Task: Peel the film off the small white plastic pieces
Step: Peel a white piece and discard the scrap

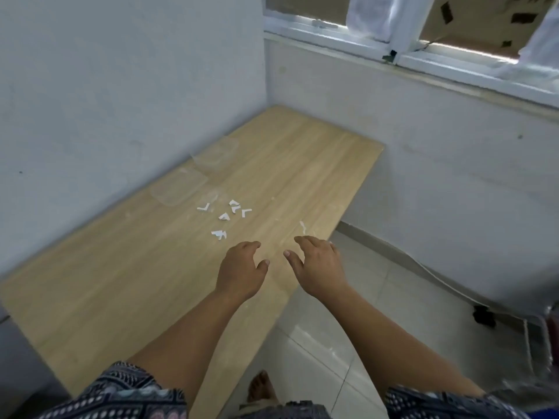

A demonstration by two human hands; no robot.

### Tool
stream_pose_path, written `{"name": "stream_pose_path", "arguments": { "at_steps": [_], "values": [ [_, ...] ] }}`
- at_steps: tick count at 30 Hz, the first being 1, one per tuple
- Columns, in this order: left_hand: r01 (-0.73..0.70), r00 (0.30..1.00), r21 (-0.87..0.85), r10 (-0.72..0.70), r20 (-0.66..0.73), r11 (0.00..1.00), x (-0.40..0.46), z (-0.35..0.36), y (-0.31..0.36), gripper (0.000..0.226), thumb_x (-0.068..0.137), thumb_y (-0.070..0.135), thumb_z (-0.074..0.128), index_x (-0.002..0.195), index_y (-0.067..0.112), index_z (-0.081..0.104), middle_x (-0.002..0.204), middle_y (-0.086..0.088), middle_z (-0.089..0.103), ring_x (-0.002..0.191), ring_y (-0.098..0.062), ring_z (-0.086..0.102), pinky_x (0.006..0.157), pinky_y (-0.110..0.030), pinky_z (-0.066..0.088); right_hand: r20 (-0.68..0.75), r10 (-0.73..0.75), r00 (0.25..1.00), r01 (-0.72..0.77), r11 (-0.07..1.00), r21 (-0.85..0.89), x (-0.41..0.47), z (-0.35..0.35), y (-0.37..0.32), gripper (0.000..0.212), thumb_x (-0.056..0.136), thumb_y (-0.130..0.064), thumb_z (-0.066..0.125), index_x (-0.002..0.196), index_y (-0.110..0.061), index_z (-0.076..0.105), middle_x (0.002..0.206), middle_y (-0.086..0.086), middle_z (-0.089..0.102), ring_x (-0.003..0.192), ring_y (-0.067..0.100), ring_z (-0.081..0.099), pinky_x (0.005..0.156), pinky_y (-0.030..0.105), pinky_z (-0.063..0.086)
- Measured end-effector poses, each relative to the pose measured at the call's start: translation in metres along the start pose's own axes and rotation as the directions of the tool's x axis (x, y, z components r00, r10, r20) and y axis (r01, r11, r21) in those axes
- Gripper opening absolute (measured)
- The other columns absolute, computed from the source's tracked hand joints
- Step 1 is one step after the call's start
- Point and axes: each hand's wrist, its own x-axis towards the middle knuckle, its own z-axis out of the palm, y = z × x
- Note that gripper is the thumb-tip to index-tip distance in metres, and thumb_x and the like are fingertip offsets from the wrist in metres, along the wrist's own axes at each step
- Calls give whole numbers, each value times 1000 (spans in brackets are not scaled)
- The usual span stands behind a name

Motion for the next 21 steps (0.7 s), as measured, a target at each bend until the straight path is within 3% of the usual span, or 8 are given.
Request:
{"name": "stream_pose_path", "arguments": {
  "at_steps": [11, 16, 21],
  "values": [
    [203, 972, -55, -208, -105, 978, 68, -21, -51, 47, 91, 31, 63, 134, 15, 55, 138, -5, 55, 129, -24, 46, 104, -33, 36, 110, -197, 974, 189, 979, 78, 118, 49, -35, 39, 97, -39, 56, 124, -13, 64, 116, 9, 69, 102, 32, 65, 88, 42, 49],
    [335, 922, -72, -342, -180, 940, 80, -32, -78, 44, 90, 29, 63, 132, 16, 57, 134, -4, 58, 125, -24, 48, 102, -31, 36, 132, -323, 937, 311, 945, 101, 160, 81, -57, 27, 91, -35, 61, 101, -14, 74, 93, 8, 72, 81, 31, 68, 73, 40, 53],
    [454, 851, -127, -471, -231, 882, 99, -42, -94, 41, 93, 31, 59, 133, 19, 56, 127, -1, 62, 121, -21, 51, 97, -29, 38, 205, -422, 883, 410, 906, 102, 209, 103, -79, 13, 90, -30, 66, 88, -20, 73, 80, 4, 67, 72, 28, 65, 65, 35, 48]
  ]
}}
